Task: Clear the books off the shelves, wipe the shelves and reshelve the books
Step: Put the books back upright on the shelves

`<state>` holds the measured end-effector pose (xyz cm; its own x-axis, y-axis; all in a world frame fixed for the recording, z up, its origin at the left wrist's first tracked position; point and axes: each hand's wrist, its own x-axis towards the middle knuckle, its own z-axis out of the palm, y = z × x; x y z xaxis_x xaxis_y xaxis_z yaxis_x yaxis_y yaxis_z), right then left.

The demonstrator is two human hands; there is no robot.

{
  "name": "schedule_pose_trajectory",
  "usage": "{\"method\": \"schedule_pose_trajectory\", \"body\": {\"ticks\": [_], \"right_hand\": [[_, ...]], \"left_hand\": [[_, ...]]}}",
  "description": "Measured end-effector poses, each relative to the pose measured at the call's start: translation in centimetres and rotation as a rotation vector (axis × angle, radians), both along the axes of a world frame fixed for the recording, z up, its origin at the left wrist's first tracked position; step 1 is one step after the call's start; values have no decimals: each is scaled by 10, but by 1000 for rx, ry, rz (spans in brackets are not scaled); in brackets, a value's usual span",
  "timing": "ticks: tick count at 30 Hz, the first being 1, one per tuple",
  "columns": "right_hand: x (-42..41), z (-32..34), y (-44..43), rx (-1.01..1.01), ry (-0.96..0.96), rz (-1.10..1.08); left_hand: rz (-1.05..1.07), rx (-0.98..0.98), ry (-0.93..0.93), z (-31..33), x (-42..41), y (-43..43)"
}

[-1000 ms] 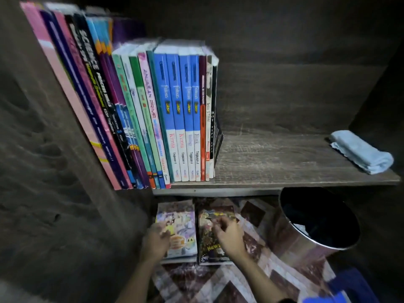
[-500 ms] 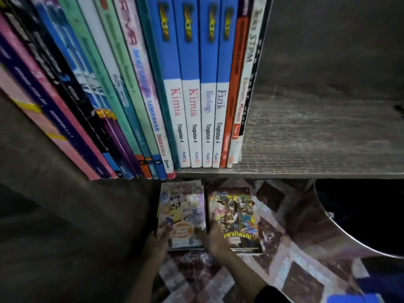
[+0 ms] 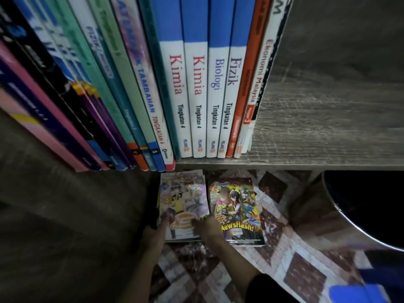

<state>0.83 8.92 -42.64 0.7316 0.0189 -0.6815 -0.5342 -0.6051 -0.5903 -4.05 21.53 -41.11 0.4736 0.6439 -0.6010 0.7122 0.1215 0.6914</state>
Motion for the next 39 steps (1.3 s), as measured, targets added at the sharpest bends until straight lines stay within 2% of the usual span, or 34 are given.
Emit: {"method": "schedule_pose_trajectory", "body": {"ticks": [4,6,10,12,15,27,33,39], "right_hand": [[4,8,-10,26,1,-23],[7,13,-17,100,19,-79],[13,30,-19,406,190,-240],[13,41,-19,544,281,-288],[10,56,-24,671,315,-293],[-3,127,-51,732,142,-380],[-27,168,-78,718,134,-465],[-78,216,-107,723,156,-594]], "left_hand": [[-110,-92,16,5,4,5],[-46,-193,14,10,8,6],[-16,-344,-8,25,14,8],[-28,-349,-44,32,15,10],[-18,-349,-81,41,14,9],[-142,-314,-211,116,15,-14],[-253,-326,-166,163,2,-44],[-471,-292,-129,206,-31,-68]]}}
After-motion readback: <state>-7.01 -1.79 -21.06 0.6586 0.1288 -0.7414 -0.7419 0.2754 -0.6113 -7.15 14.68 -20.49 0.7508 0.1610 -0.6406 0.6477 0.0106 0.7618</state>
